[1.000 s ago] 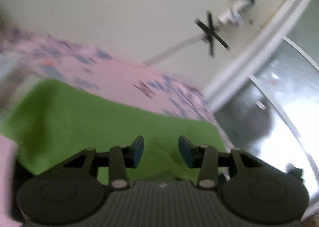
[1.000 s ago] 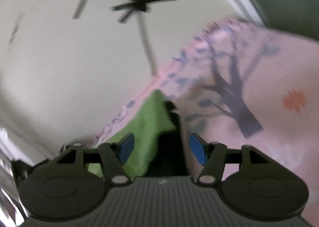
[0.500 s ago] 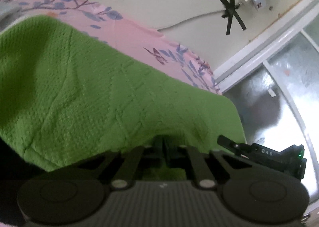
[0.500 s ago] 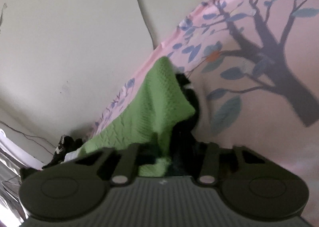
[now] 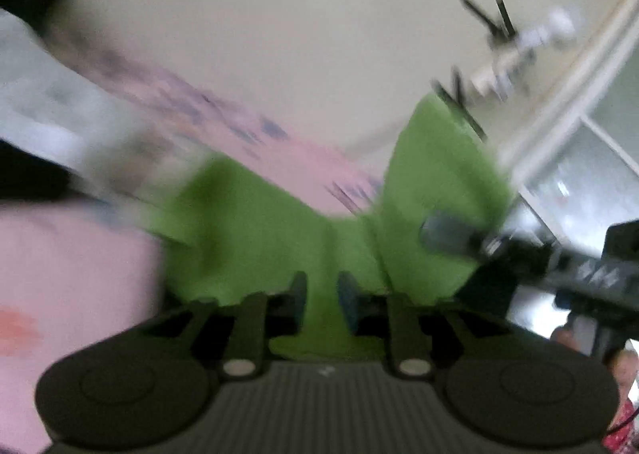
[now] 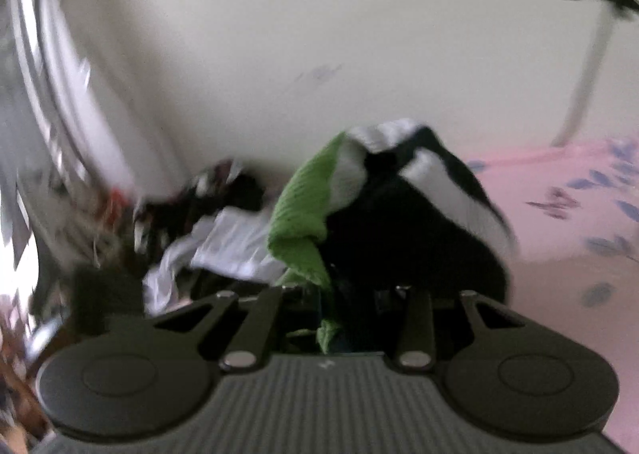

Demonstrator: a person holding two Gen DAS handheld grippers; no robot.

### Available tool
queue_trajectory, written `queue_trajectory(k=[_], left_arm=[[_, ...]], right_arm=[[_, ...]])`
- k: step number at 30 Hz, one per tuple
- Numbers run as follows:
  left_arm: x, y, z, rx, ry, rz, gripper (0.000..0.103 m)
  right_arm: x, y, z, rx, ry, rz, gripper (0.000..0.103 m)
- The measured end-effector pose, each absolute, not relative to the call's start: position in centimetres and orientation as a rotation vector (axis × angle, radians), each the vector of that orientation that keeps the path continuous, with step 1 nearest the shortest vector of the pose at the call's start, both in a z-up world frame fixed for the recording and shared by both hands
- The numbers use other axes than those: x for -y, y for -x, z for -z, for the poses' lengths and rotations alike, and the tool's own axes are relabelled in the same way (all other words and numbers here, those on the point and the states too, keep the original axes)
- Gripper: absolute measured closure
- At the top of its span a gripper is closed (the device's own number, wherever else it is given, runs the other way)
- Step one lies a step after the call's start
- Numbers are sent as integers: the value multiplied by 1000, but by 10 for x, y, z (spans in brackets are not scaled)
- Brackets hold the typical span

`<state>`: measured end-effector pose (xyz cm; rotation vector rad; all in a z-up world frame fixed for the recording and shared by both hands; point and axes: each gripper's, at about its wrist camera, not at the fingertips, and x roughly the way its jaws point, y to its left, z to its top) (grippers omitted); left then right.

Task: Fold small clothes
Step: 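Fold the green garment in half with both grippers and lower it onto the bed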

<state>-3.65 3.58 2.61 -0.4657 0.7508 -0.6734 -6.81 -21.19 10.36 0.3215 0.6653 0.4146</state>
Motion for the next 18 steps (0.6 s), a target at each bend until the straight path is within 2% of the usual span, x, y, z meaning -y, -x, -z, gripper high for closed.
queue_trajectory(k=[4,5,6,7,8,9,10,11,12,14,15,18], left_arm=[[-94,46,-33,-693,500,515,58],[-103,46,-33,-686,514,495,50],[-111,46,-33,-682,529,475,47],[-115,45,-33,-682,535,460,40],[-117,44,-33,-682,540,449,32],[-117,42,-35,-680,541,445,26],[-116,41,-36,-677,540,447,17],[-112,38,-37,-676,536,450,11],[-105,34,-39,-679,527,461,10],[-92,27,-41,-684,501,488,7],[-83,21,-41,-693,483,496,7],[-57,8,-35,-733,434,500,8]], right_arm=[[154,44,-76,-759,-223,-454,69],[142,36,-63,-797,-207,-463,61],[135,26,-51,-833,-204,-472,53],[132,26,-46,-809,-210,-506,45],[131,29,-47,-792,-216,-548,27],[131,34,-51,-797,-218,-580,23],[133,41,-56,-793,-217,-605,25],[139,49,-62,-789,-218,-637,31],[146,58,-68,-781,-223,-663,40],[164,78,-85,-727,-225,-666,47],[176,85,-95,-684,-220,-637,54],[199,81,-113,-604,-227,-510,58]])
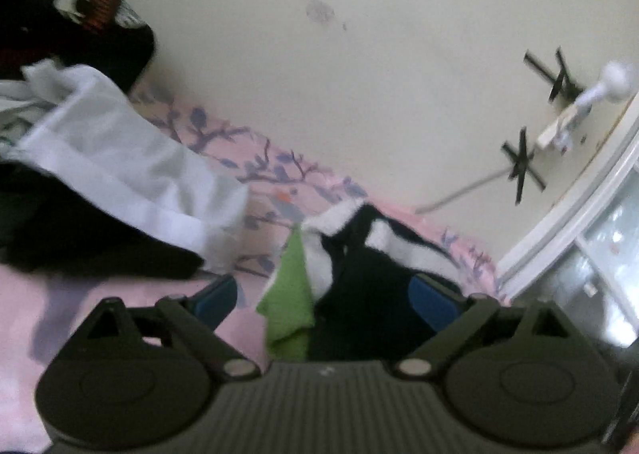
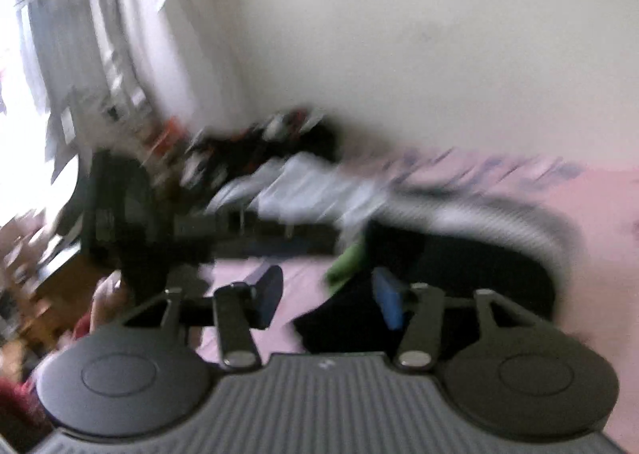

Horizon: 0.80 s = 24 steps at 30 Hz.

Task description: Fold small clothes

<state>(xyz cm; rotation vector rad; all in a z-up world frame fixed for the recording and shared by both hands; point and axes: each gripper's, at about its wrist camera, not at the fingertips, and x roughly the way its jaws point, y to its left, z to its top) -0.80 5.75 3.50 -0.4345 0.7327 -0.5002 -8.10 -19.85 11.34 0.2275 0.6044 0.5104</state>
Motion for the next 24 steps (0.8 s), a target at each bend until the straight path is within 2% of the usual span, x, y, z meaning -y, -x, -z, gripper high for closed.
queue_trajectory(k=[4,8,10,11,15,16,17,18,20,24], left_arm=[[-38,4,-17,-788,349,443,23],[-43,2,-3,-809,357,438,25],[-41,2,0,-786,334,439,26],[-40,2,1,-768,311,432,25],[-40,1,1,-763,312,452,21],[-41,1,1,-762,312,459,19],[-41,2,1,-759,313,466,17],[-43,4,2,-756,314,468,16],[-45,6,2,-754,317,462,8],[-45,7,1,-758,322,468,3]], right_arm=[[214,38,-112,-645,-280,-452,61],[204,-14,-77,-782,-287,-449,63],[197,-27,-52,-804,-228,-407,78],[198,-29,-48,-788,-226,-403,82],[204,-27,-55,-811,-250,-416,82],[209,-23,-60,-803,-270,-426,80],[220,-14,-67,-783,-329,-444,71],[232,-3,-73,-739,-405,-466,53],[261,29,-82,-617,-504,-448,33],[300,81,-70,-589,-584,-349,31]])
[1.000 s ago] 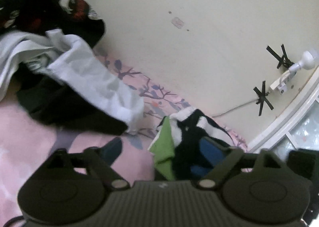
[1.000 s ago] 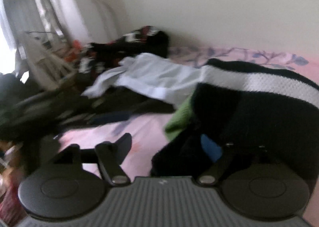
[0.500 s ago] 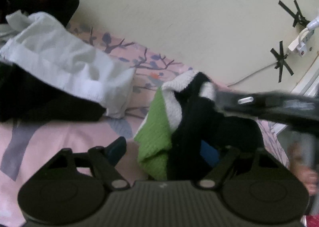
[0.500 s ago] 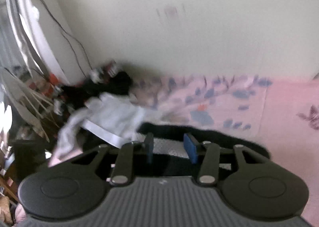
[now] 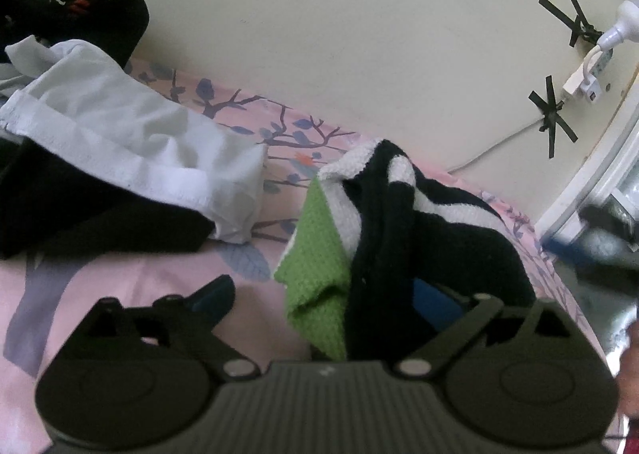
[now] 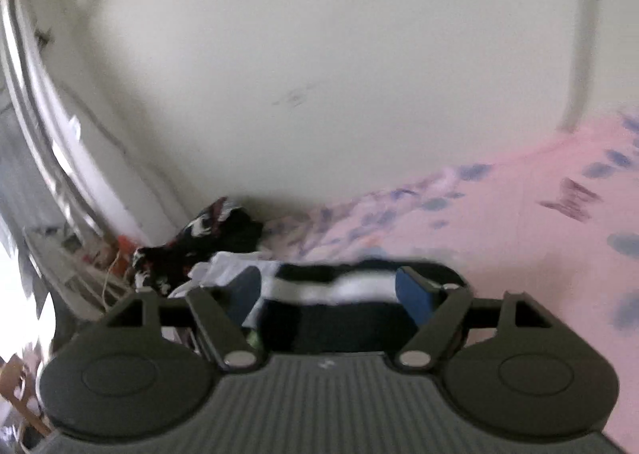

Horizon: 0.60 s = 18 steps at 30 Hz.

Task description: Fold small clothes

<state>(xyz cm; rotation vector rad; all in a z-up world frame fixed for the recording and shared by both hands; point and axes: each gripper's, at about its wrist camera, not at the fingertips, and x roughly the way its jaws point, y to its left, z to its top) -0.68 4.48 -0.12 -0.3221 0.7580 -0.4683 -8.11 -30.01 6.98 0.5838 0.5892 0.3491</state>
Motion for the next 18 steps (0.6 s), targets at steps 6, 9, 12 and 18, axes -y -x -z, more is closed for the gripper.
queue_trajectory(k=[6,9,12,18], left_arm=[[-52,4,2,-780,411,497,0],[-54,3,3,-808,452,546,0],[-51,7,3,-833,458,598,1],[-27,5,0,-853,375,589,18]], right_arm=[[302,99,-21,-711,-643,-326,31],[293,85,-7,-723,-701,-385,31],[282,67,2,-742,-747,-429,29],[273,54,-9,-749,-723,-448,45]])
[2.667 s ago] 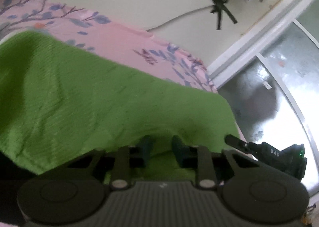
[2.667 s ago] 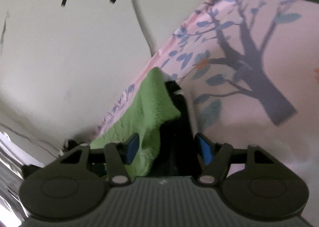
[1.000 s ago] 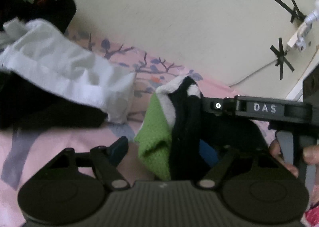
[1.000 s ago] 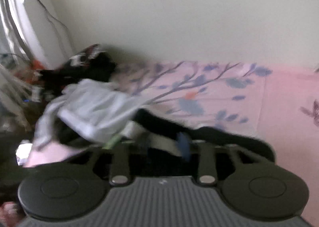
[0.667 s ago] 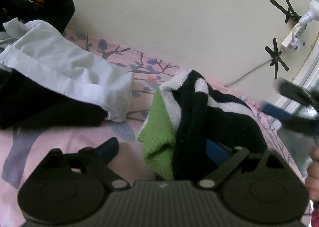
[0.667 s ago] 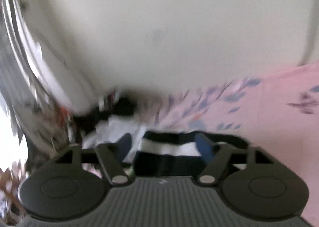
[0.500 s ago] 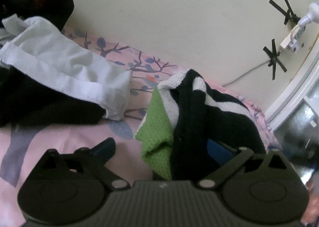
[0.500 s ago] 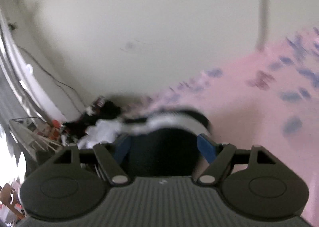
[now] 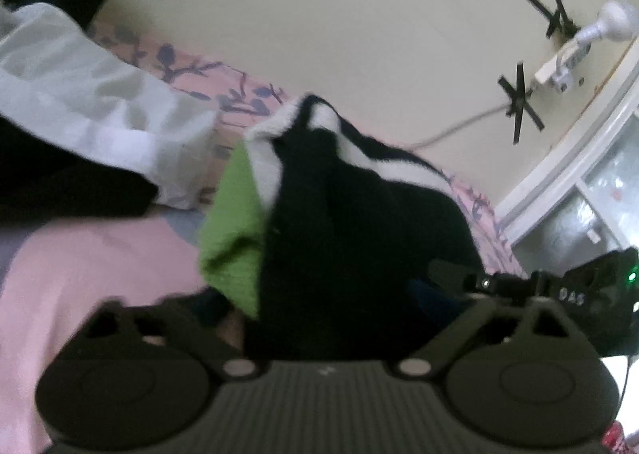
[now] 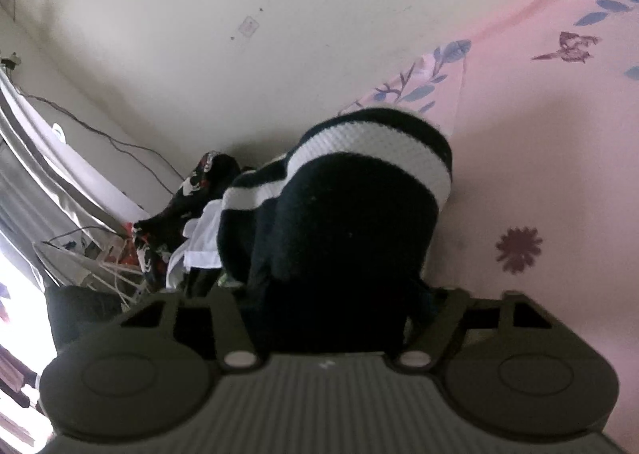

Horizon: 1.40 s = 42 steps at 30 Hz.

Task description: Fold small clothes

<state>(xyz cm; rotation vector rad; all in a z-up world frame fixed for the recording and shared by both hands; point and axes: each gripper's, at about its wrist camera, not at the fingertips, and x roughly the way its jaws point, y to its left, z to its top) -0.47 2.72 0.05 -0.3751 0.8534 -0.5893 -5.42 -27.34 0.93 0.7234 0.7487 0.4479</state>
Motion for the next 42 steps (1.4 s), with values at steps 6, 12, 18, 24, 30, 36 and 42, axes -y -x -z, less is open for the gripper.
queue_trajectory(k=[6,12,18,24,30,36,42], left_arm=[[40,-27,-22,-947,418,714,25],[194,-71,-55,-914,292,870,26],[340,-108,-46,-934,189,926,29],[408,-126,-10,-1000,130,882,29],[428,-111,-4,-925,7,846,27],[401,-73,-33,-828,-35,792,21],[336,-23,-49,-742,-84,698,13]], right_arm=[[330,67,-46,-615,-644,-408,50],[456,74,-73,-467,-606,-214,50],[564,62,-55,-437,-643,-15,50],[622,38,-18,-503,-653,101,50],[626,31,6,-562,-640,237,40],[589,76,-36,-474,-515,356,34],[512,153,-46,-442,-517,324,28]])
